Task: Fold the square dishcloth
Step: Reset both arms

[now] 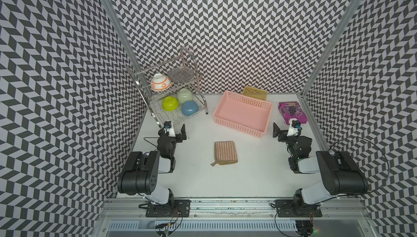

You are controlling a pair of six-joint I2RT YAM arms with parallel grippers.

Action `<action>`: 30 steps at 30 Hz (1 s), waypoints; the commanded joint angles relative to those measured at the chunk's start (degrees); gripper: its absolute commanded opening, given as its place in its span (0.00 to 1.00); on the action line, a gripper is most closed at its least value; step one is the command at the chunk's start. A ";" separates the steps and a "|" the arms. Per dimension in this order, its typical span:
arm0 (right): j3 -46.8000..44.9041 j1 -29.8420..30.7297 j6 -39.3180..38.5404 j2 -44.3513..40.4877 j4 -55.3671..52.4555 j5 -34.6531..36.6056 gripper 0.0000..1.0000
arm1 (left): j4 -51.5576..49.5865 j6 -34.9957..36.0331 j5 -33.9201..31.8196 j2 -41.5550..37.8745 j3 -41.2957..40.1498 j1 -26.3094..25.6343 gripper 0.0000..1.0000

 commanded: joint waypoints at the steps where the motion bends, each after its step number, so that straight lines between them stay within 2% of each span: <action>1: 0.22 0.41 -0.70 -0.97 -1.07 2.67 1.00 | 2.08 0.67 -1.45 -0.05 -0.03 -0.53 1.00; 30: 0.83 1.36 -1.24 -0.92 -2.41 4.85 1.00 | 2.37 0.67 -1.42 -0.25 -0.28 -0.53 1.00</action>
